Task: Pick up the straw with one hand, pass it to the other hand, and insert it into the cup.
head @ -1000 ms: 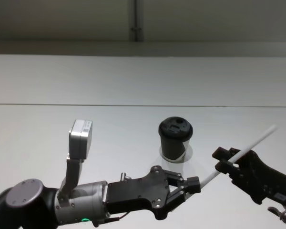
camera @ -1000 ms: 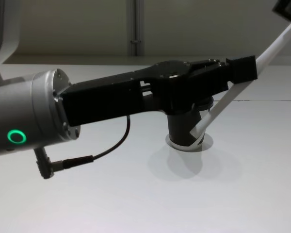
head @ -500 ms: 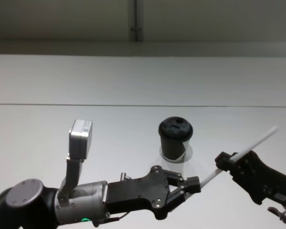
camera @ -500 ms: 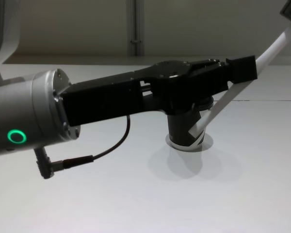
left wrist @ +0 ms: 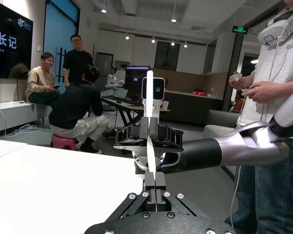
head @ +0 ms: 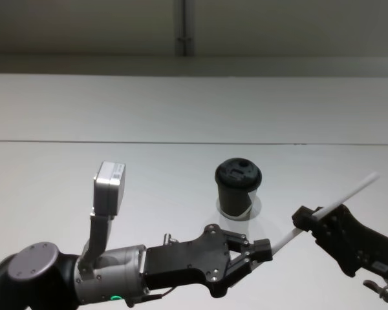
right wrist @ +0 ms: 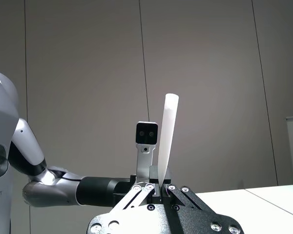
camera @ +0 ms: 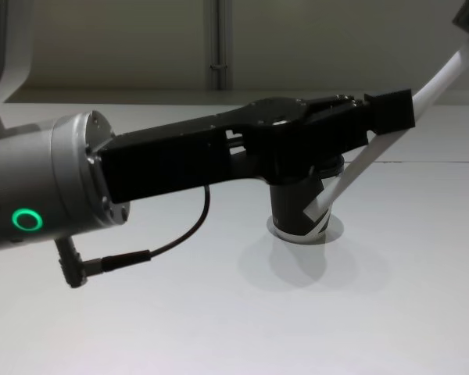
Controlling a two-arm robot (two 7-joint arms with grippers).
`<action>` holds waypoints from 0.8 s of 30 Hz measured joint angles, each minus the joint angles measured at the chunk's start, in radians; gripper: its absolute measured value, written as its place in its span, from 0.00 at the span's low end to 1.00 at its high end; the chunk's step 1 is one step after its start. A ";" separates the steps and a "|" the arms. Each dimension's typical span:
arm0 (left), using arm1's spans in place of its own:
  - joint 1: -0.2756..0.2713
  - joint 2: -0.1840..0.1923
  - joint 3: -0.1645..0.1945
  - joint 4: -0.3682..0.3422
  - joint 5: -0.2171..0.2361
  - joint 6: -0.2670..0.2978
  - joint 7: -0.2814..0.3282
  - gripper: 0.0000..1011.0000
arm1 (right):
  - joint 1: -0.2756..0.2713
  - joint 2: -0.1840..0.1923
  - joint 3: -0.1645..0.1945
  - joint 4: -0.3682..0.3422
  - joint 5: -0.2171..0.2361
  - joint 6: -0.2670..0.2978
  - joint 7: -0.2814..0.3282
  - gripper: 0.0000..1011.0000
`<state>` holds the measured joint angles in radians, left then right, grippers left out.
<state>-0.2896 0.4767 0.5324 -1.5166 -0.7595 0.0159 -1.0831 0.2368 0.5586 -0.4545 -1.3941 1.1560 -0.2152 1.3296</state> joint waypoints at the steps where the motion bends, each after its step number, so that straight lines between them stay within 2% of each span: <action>1: 0.000 0.000 0.000 0.000 0.000 0.000 0.000 0.00 | 0.000 0.000 0.000 0.000 0.000 0.000 0.000 0.01; 5: 0.000 0.000 0.000 0.000 0.000 0.000 0.000 0.00 | 0.000 0.000 0.000 0.000 0.000 0.000 0.000 0.01; 8: 0.000 0.000 0.000 0.000 0.000 0.000 0.000 0.06 | 0.000 0.000 0.000 0.000 0.001 0.000 0.000 0.01; 24: 0.000 0.000 0.000 0.000 0.000 0.000 0.000 0.52 | 0.000 0.000 0.000 0.000 0.000 0.000 0.000 0.01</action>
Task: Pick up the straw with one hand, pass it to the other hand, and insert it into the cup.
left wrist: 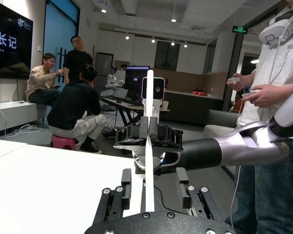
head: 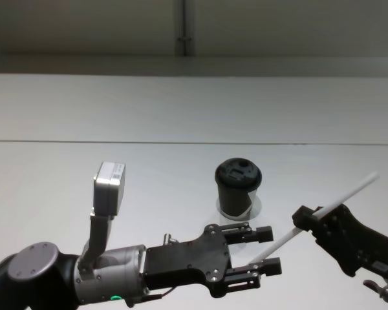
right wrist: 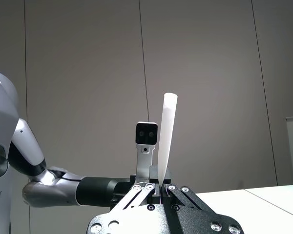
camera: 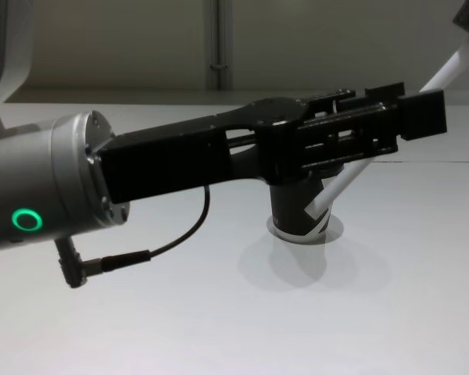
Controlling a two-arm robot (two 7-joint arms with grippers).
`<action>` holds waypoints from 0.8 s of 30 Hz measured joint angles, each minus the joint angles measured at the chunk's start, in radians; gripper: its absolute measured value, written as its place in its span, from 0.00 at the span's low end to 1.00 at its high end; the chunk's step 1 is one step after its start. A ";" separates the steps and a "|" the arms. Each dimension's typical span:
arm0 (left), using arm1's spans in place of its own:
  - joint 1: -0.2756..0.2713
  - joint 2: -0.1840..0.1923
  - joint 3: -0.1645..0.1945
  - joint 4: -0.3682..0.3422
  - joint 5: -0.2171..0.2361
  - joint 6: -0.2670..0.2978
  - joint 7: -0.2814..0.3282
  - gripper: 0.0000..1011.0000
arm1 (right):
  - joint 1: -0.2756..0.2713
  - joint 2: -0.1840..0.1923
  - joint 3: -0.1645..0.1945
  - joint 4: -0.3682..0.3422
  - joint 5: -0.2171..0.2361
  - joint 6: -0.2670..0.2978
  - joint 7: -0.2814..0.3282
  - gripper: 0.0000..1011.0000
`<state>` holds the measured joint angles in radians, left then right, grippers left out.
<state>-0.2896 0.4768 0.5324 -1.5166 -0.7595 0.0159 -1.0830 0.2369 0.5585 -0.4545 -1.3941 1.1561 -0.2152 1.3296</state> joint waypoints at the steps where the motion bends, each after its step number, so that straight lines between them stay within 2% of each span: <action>1: 0.000 0.000 0.000 0.000 0.000 0.000 0.000 0.56 | 0.000 0.000 0.000 0.000 0.000 0.000 0.000 0.01; 4: 0.000 0.000 0.000 0.000 0.000 0.000 0.000 0.68 | 0.000 0.000 0.000 0.000 0.000 0.000 0.000 0.01; 7: 0.000 0.000 0.000 0.000 0.000 0.000 0.000 0.73 | 0.000 0.000 0.000 0.000 0.000 0.000 0.000 0.01; 8: 0.000 0.000 0.000 0.000 0.000 0.000 0.000 0.78 | 0.000 0.000 0.000 0.000 0.000 0.000 0.000 0.01; 16: 0.000 0.000 0.000 0.000 0.000 0.000 0.000 0.99 | -0.006 0.014 -0.002 -0.005 -0.010 0.000 -0.017 0.01; 24: 0.000 0.000 0.000 0.000 0.000 0.000 0.000 0.99 | -0.028 0.052 0.011 -0.021 -0.030 -0.006 -0.063 0.01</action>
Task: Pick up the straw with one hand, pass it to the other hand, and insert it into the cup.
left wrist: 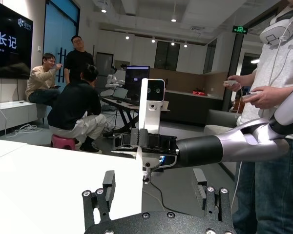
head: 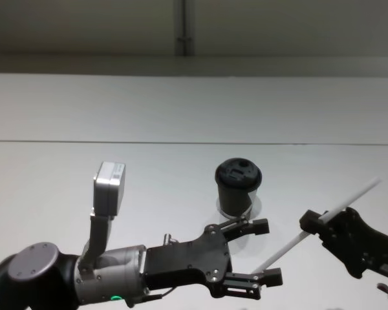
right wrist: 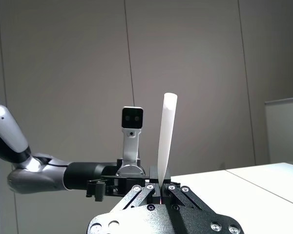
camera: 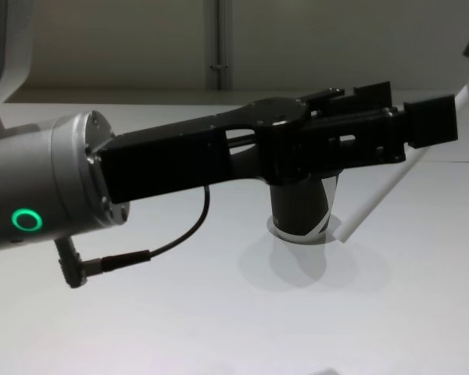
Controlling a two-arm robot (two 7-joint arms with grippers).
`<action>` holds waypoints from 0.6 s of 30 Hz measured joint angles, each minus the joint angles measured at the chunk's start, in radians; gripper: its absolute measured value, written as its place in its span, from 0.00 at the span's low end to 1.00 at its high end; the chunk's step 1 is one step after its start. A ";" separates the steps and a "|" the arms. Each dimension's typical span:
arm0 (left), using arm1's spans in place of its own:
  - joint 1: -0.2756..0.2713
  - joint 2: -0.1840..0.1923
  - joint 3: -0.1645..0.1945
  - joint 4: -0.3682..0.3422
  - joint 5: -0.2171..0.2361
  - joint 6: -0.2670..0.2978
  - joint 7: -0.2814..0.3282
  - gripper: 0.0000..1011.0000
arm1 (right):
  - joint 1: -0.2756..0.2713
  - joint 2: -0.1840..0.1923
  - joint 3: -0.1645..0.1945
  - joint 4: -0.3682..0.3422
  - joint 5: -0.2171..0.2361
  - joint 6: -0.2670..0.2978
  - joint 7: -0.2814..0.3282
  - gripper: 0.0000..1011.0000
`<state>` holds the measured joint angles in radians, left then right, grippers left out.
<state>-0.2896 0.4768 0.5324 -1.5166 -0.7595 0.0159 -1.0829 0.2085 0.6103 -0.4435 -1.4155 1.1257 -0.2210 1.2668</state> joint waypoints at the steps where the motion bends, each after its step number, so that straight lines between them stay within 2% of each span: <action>1: 0.000 0.000 0.000 0.000 0.000 0.000 0.000 0.99 | -0.002 0.004 0.003 -0.001 -0.004 -0.001 -0.007 0.01; 8: 0.000 0.000 0.000 0.000 0.000 0.000 0.000 0.99 | -0.014 0.047 0.037 -0.007 -0.061 -0.021 -0.098 0.01; 18: 0.000 0.000 0.000 0.000 0.000 0.000 0.000 0.99 | 0.011 0.054 0.065 0.020 -0.123 -0.033 -0.174 0.01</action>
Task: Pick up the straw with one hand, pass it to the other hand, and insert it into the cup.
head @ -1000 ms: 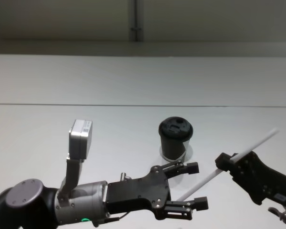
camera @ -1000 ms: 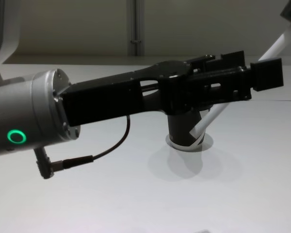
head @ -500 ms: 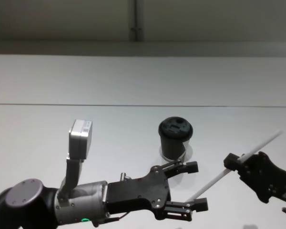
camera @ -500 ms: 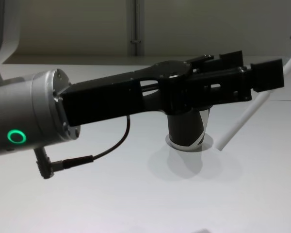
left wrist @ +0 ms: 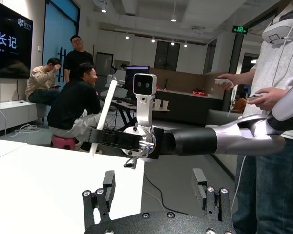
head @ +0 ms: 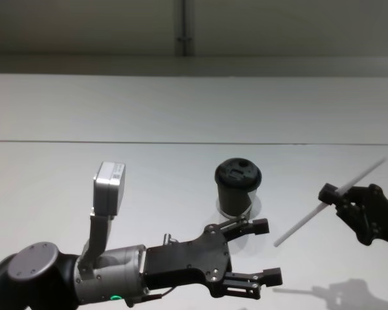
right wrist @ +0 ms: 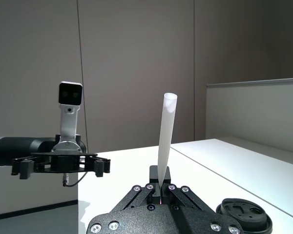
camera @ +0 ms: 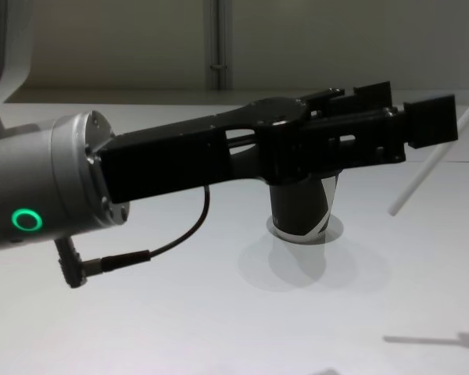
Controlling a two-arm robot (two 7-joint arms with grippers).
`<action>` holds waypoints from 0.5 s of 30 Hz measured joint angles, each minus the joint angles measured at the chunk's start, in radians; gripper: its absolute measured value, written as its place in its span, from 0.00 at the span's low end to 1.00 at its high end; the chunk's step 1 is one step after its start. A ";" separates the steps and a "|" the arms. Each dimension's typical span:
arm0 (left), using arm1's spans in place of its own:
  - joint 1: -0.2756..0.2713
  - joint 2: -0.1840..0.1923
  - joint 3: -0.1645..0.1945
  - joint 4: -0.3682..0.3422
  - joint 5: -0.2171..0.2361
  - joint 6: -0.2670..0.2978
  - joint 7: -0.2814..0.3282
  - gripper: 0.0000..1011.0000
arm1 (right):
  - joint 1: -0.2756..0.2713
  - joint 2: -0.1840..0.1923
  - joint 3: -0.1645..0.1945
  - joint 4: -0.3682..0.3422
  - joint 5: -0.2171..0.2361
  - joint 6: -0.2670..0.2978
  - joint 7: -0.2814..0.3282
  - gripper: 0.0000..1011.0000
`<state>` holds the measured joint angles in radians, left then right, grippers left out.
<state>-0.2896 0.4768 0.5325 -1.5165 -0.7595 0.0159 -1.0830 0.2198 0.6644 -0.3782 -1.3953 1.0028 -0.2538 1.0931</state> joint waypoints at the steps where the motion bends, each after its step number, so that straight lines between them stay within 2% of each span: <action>1: 0.000 0.000 0.000 0.000 0.000 0.000 0.000 0.99 | 0.006 -0.002 0.002 0.007 -0.011 0.001 -0.015 0.01; 15: 0.000 0.000 0.000 0.000 0.000 0.000 0.000 0.99 | 0.113 -0.061 0.008 0.105 -0.096 -0.006 -0.083 0.01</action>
<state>-0.2896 0.4767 0.5324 -1.5166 -0.7595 0.0159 -1.0829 0.3332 0.6031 -0.3705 -1.2907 0.9067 -0.2600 1.0099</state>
